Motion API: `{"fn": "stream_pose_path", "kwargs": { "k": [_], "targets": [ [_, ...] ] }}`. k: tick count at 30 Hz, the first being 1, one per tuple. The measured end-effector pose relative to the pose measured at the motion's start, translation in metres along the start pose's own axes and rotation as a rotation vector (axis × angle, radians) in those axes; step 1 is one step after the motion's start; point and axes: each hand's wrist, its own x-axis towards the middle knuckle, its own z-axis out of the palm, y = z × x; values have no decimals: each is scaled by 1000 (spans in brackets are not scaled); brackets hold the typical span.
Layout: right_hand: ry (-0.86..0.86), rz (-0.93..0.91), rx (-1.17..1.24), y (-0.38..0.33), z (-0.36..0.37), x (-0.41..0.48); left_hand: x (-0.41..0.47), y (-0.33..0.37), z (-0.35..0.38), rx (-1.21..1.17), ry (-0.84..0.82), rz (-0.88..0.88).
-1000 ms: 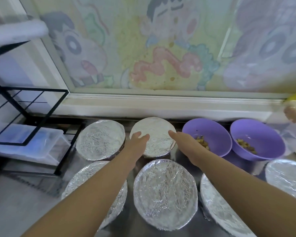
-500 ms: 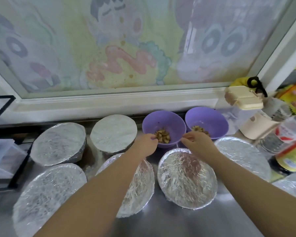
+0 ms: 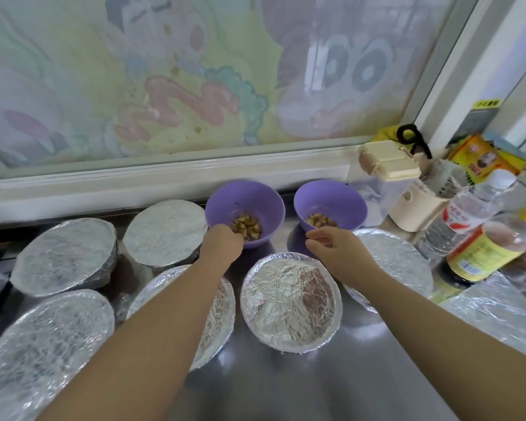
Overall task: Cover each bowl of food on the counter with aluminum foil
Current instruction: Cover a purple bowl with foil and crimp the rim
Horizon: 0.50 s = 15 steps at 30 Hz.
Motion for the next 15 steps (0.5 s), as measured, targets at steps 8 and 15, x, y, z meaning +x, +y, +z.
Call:
{"fn": "stream_pose_path", "kwargs": {
  "k": [8, 15],
  "targets": [
    [160, -44, 61, 21, -49, -37, -75, 27, -48, -170, 204, 211],
    [362, 96, 4, 117, -119, -90, -159, 82, -10, -75, 5, 396]
  ]
}}
